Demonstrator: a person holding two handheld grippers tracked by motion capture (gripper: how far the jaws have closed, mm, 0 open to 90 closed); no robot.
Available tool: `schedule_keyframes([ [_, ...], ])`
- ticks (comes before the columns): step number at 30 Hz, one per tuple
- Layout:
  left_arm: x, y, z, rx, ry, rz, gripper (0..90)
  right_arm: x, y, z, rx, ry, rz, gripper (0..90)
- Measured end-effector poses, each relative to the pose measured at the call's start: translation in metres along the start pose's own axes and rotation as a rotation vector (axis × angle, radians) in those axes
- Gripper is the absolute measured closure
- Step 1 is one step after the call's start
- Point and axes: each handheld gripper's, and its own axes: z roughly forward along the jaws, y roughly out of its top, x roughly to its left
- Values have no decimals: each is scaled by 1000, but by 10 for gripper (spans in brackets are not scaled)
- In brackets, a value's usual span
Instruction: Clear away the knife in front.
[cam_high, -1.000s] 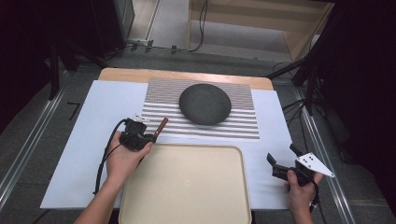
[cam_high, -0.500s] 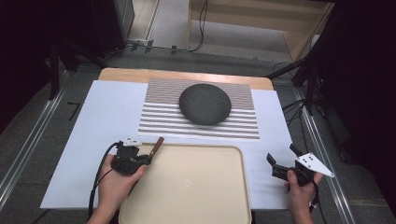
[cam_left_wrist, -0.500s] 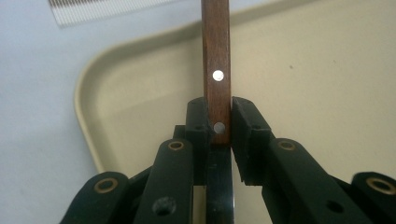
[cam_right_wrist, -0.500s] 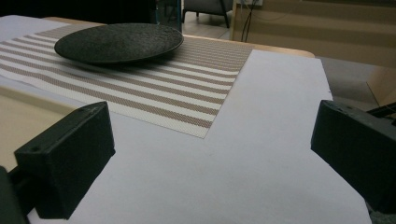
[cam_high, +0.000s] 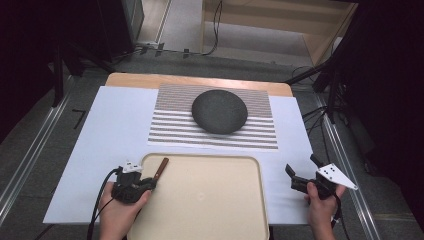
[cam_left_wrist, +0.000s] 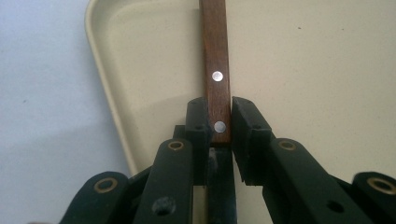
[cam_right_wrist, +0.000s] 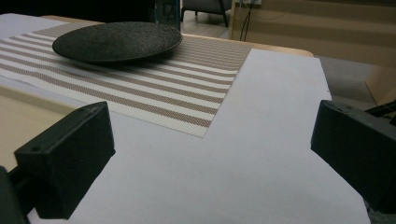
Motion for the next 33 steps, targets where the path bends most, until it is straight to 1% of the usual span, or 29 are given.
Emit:
schedule_keyframes([
  [2,-1,0,-1,0,11,-1,769,0,0,0,1,0,-1,0],
  [3,-1,0,0,-3,24,7,766,0,0,0,1,0,-1,0],
  [4,-2,1,-1,-14,38,13,749,0,0,0,0,0,-1,0],
  [5,-2,2,-2,-33,44,14,683,0,0,0,0,0,0,0],
  [6,-2,6,-5,-65,37,27,684,0,0,0,0,0,0,0],
  [7,-2,6,-5,-65,37,27,693,0,0,0,0,0,0,0],
  [8,-4,8,-5,-73,40,42,693,0,0,0,0,0,0,0],
  [9,-5,10,-4,-73,33,68,751,0,0,0,1,0,0,0],
  [10,-8,12,-1,-57,24,99,803,0,0,0,1,0,0,0],
  [11,-11,14,7,-26,27,143,898,0,0,0,1,0,1,0],
  [12,-11,14,7,-26,27,143,899,0,0,0,1,0,1,0],
  [13,-13,15,11,-14,26,164,899,0,0,0,2,0,1,0],
  [15,-13,17,17,9,36,181,900,0,0,0,2,-1,1,0],
  [16,-12,17,18,1,28,176,900,0,0,0,2,-1,1,0],
  [18,-9,17,17,4,31,167,900,0,0,0,0,-1,2,0],
  [24,5,12,9,1,20,142,900,0,0,0,2,-2,-2,0],
  [25,7,11,8,3,26,145,900,0,0,0,3,-3,-3,0],
  [28,12,8,5,-1,17,153,900,0,0,0,4,-5,-3,0],
  [29,14,8,4,-4,9,152,900,0,0,0,4,-6,-4,0],
  [31,17,7,4,-9,-20,139,900,1,0,0,5,-7,-4,0],
  [33,19,5,4,-25,-30,159,898,1,0,0,6,-8,-6,0],
])
